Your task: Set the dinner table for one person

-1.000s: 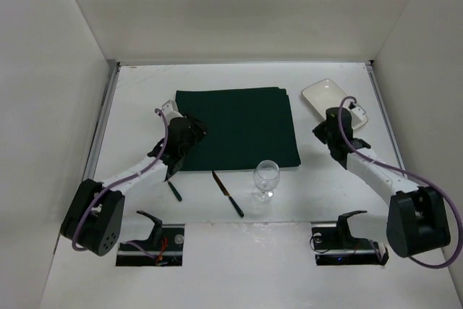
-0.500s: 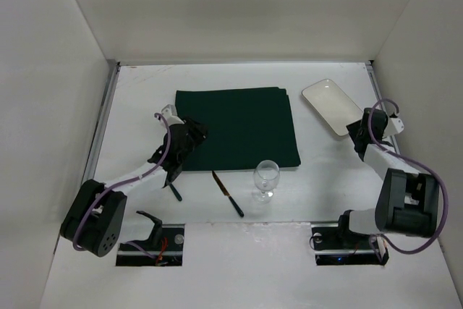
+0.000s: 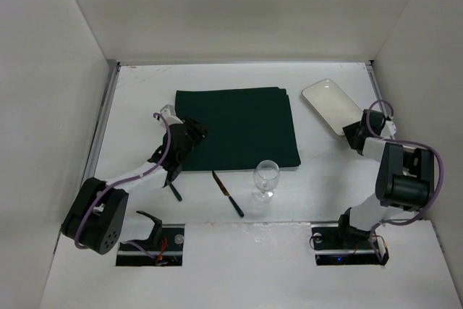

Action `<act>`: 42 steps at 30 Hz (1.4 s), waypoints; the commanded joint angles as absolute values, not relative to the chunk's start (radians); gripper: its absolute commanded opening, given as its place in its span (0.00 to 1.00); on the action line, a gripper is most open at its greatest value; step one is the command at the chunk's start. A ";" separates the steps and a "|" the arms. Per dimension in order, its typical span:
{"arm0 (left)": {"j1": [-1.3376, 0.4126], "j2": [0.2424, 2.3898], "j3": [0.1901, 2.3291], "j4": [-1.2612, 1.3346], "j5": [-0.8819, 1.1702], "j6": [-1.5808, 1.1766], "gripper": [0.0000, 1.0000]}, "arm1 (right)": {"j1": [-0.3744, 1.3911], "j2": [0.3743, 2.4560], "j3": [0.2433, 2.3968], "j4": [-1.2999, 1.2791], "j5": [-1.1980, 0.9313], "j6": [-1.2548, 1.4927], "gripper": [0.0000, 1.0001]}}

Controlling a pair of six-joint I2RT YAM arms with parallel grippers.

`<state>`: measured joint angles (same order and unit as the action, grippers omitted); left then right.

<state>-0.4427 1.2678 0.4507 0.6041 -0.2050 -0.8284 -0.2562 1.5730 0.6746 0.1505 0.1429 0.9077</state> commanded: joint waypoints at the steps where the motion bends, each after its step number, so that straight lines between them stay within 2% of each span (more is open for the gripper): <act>1: -0.441 1.273 0.440 0.672 -0.204 -0.833 0.39 | -0.266 1.600 0.707 0.228 0.107 0.931 0.45; 5: -0.438 1.276 0.442 0.672 -0.204 -0.833 0.39 | -0.262 1.620 0.719 0.235 0.104 0.954 0.38; 9: -0.435 1.276 0.440 0.672 -0.204 -0.833 0.39 | -0.262 1.635 0.726 0.245 0.098 0.991 0.17; 13: -0.433 1.262 0.433 0.672 -0.215 -0.830 0.39 | -0.262 1.599 0.664 0.343 0.081 1.049 0.05; 17: -0.427 1.255 0.430 0.672 -0.216 -0.833 0.39 | -0.262 1.508 0.623 0.437 0.060 1.075 0.03; 29: -0.404 1.273 0.433 0.670 -0.230 -0.821 0.39 | -0.187 1.309 0.710 0.508 -0.116 1.114 0.01; 37: -0.390 1.259 0.428 0.666 -0.230 -0.818 0.39 | 0.030 1.394 0.833 0.518 -0.308 1.054 0.01; 42: -0.351 1.171 0.384 0.661 -0.268 -0.828 0.39 | 0.174 1.500 0.919 0.509 -0.400 0.979 0.01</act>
